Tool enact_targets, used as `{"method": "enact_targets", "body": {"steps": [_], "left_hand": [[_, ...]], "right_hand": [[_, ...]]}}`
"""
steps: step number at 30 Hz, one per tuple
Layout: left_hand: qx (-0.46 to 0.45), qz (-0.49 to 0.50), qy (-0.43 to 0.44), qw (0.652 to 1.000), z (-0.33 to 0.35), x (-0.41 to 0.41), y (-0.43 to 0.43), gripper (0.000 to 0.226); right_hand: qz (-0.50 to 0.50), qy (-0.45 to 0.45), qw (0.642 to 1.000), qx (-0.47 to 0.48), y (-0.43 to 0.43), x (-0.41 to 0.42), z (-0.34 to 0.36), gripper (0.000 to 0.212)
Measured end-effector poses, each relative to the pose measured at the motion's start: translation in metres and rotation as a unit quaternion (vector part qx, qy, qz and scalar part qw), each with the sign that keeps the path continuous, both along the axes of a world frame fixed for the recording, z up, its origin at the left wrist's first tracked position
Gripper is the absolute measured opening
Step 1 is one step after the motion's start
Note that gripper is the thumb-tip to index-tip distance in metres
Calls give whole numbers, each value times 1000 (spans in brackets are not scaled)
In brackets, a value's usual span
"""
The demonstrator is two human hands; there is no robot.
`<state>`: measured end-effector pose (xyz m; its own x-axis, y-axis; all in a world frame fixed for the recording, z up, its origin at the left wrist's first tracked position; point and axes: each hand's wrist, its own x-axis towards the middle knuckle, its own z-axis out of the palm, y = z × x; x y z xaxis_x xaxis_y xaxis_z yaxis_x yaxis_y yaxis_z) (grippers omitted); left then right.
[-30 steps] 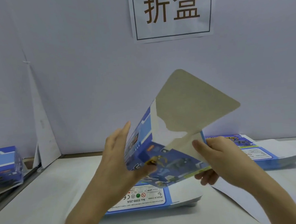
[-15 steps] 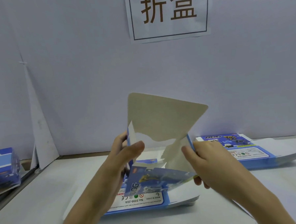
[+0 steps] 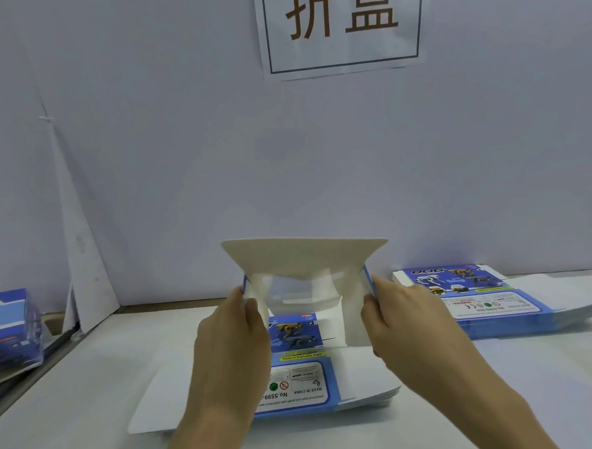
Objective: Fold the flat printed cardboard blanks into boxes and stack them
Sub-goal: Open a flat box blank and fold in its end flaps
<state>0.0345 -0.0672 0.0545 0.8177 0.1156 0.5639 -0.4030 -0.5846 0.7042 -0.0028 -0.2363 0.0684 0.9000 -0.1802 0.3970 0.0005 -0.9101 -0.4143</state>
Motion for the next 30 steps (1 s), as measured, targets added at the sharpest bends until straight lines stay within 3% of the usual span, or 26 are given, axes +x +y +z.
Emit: {"method": "enact_targets", "body": {"steps": [5, 7, 10, 13, 14, 16, 19, 23, 25, 27, 30], "left_hand": [[50, -5, -61, 997, -3, 0, -1, 44], [58, -29, -63, 996, -4, 3, -1, 45], [-19, -103, -61, 993, 2, 1, -1, 14], [-197, -206, -80, 955, 4, 2, 1, 61], [-194, -229, -110, 948, 4, 0, 2, 72], [-59, -218, -172, 959, 2, -2, -1, 98], [101, -178, -189, 960, -7, 1, -10, 125], [140, -144, -177, 964, -5, 1, -12, 137], [150, -149, -194, 958, -5, 0, -8, 137], [178, -148, -215, 949, -5, 1, -5, 134], [209, -160, -222, 939, -3, 1, 0, 130]], "right_hand": [[18, 10, 997, 69, -4, -1, -3, 9], [20, 12, 995, 97, -6, 1, -4, 10], [37, 6, 973, 229, -7, 2, -1, 13], [48, 24, 912, 407, -11, 1, 5, 12], [53, 31, 894, 443, -11, 0, 8, 11], [70, 39, 871, 484, -10, -5, 13, 12], [110, 42, 870, 479, -7, -10, 17, 14], [171, 26, 911, 374, -9, -16, 19, 5], [163, 2, 925, 343, -15, -17, 21, 27], [125, -71, 934, 326, -23, -18, 23, 49], [169, -229, 903, 321, -32, -21, 27, 40]]}}
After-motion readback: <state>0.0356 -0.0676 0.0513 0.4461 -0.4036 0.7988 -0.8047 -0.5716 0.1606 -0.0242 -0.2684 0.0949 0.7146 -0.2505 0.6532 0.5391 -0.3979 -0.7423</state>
